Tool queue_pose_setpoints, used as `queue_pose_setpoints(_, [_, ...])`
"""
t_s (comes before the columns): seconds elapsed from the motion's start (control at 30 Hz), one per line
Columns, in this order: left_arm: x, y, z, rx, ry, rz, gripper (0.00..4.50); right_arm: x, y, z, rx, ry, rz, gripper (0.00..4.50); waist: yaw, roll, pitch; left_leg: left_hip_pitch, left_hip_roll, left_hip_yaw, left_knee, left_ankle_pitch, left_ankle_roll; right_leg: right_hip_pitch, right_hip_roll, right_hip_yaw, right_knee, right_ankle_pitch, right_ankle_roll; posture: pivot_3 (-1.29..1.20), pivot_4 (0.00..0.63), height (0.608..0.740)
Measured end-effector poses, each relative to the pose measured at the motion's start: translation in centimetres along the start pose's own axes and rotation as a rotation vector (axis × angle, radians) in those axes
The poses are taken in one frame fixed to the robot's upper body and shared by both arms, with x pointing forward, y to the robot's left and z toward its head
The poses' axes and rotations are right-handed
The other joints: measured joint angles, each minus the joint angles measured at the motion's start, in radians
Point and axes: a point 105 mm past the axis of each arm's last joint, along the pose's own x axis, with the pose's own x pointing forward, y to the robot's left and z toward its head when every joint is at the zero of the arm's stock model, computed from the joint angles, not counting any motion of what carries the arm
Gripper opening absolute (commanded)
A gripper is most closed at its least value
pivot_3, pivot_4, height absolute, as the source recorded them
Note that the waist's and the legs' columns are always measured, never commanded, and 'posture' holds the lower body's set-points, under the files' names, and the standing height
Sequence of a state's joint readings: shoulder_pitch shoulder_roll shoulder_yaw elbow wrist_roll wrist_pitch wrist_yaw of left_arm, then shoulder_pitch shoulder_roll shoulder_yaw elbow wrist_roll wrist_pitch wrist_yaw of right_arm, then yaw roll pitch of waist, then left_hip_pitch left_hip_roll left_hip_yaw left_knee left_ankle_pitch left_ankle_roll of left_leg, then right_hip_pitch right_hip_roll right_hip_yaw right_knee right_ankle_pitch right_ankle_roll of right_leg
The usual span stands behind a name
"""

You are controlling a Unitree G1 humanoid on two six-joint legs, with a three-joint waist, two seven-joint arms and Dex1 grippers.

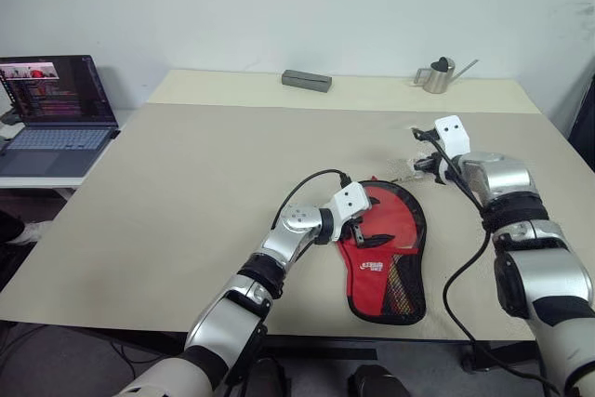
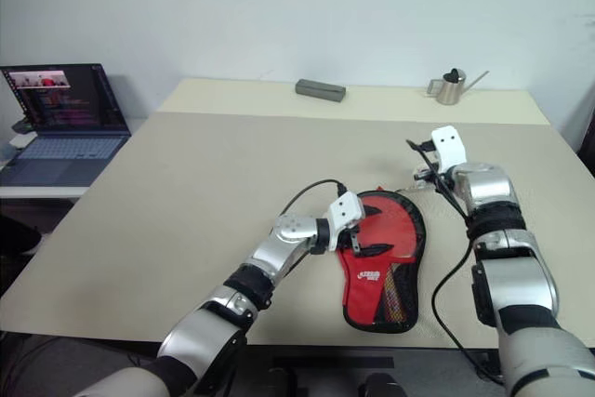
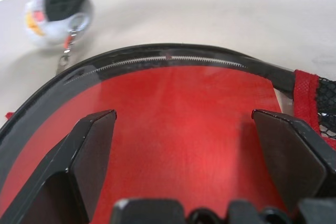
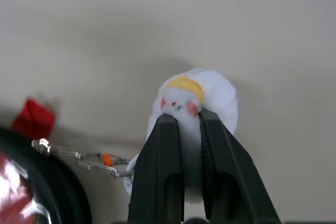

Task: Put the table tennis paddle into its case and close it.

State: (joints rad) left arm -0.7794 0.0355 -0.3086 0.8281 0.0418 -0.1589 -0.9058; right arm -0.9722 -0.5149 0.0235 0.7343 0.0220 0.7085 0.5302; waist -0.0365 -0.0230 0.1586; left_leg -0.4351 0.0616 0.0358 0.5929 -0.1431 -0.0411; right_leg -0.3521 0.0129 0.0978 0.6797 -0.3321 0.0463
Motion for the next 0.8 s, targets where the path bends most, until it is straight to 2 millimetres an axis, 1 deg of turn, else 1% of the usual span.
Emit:
queue_pose_setpoints(0.1, [0.0, 0.0, 0.0, 0.0, 0.0, 0.001, 4.5, -1.2, -0.5, -1.1, -0.011, 0.028, 0.0, 0.05, 0.0, 0.0, 0.0, 0.0, 0.0, 0.0, 0.0, 0.0, 0.0, 0.0, 0.0, 0.0, 0.0, 0.0, 0.0, 0.0, 0.15, 0.74])
queue_pose_setpoints(0.2, [0.0, 0.0, 0.0, 0.0, 0.0, 0.0, 4.5, -2.9, -1.1, -2.2, -0.022, 0.055, 0.001, 0.05, 0.001, 0.0, -0.001, 0.0, 0.0, 0.0, 0.0, 0.0, 0.0, 0.0, 0.0, 0.0, 0.0, -0.001, 0.001, 0.0, 0.15, 0.74])
queue_pose_setpoints(0.27, [0.0, 0.0, 0.0, -0.001, 0.001, 0.001, 4.5, -3.8, -1.1, -2.8, -0.025, 0.071, 0.006, 0.05, 0.001, 0.0, -0.001, 0.0, 0.0, 0.0, 0.0, 0.0, 0.0, 0.0, 0.0, 0.0, 0.0, -0.002, 0.004, 0.0, 0.15, 0.74])
queue_pose_setpoints(0.43, [0.1, 0.0, 0.0, -0.001, 0.002, -0.001, 4.5, -5.7, -0.9, -4.1, -0.031, 0.105, 0.035, 0.05, 0.001, 0.0, -0.001, 0.0, 0.0, 0.0, 0.0, 0.0, 0.0, 0.0, 0.0, 0.0, -0.001, -0.003, 0.004, 0.0, 0.15, 0.74])
queue_pose_setpoints(0.5, [0.2, -0.1, 0.0, -0.001, 0.001, -0.004, 4.5, -6.7, -0.6, -5.0, -0.04, 0.126, 0.068, 0.05, 0.003, 0.0, -0.001, 0.0, 0.0, 0.0, 0.0, 0.0, 0.0, 0.0, 0.0, -0.001, -0.002, -0.003, 0.004, 0.0, 0.15, 0.74])
queue_pose_setpoints(0.63, [0.2, -0.1, 0.0, -0.002, 0.004, -0.004, 4.5, -8.4, 0.6, -6.8, -0.062, 0.177, 0.162, 0.04, 0.002, 0.0, -0.001, 0.0, 0.0, -0.001, 0.0, 0.0, 0.0, 0.001, 0.0, -0.001, -0.002, -0.003, 0.004, 0.0, 0.15, 0.74])
queue_pose_setpoints(0.8, [0.2, -0.1, 0.0, -0.006, 0.009, -0.007, 4.5, -10.3, 1.8, -8.0, -0.101, 0.213, 0.246, 0.04, 0.002, -0.001, -0.001, 0.0, 0.0, -0.002, 0.0, 0.0, 0.0, -0.001, 0.0, -0.001, -0.004, -0.004, 0.004, 0.0, 0.15, 0.74])
